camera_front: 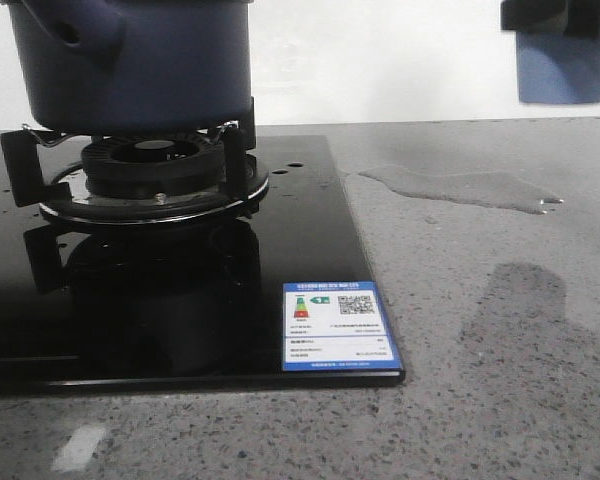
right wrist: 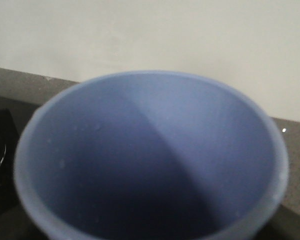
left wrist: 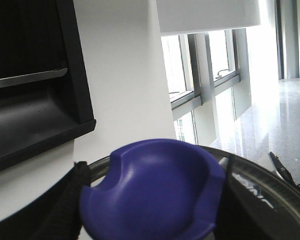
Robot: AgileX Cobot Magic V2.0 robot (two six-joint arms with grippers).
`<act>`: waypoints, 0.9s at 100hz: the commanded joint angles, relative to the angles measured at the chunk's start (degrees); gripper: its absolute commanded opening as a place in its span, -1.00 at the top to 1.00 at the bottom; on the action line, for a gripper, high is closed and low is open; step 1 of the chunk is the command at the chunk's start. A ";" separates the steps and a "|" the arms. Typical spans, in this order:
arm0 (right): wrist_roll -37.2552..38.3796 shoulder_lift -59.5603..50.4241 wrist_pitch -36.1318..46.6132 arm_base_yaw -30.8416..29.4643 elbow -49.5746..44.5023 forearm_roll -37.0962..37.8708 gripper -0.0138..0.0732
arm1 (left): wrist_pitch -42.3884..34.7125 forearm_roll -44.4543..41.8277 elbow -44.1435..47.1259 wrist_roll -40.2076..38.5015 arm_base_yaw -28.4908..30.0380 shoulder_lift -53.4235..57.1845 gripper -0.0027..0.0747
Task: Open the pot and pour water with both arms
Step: 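Carry the cup back with the right gripper and lower it, then set the cup on the counter, open and raise the right gripper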
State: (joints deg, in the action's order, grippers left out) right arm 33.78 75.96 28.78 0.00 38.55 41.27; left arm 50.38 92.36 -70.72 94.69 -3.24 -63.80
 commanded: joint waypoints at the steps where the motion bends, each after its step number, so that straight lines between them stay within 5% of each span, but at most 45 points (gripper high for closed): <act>1: 0.13 0.57 3.45 -0.42 1.35 -1.23 0.31 | 0.02 5.08 -1.44 -0.48 0.07 1.44 0.18; 32: 0.13 4.21 7.71 -0.42 1.29 -1.13 0.26 | 0.50 4.88 -1.10 -1.81 0.07 1.44 0.18; 59: 0.13 4.21 5.20 -0.42 -0.02 -0.88 -0.51 | 1.05 4.74 -1.10 -1.91 0.07 1.44 0.18; 90: 0.13 4.21 6.31 -0.42 -1.34 -0.88 -0.54 | 1.61 4.70 -1.10 -2.03 0.07 1.44 0.18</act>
State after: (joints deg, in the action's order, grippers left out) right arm 34.00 81.63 30.31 0.00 35.87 41.27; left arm 51.66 91.92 -70.22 93.44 -3.24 -63.80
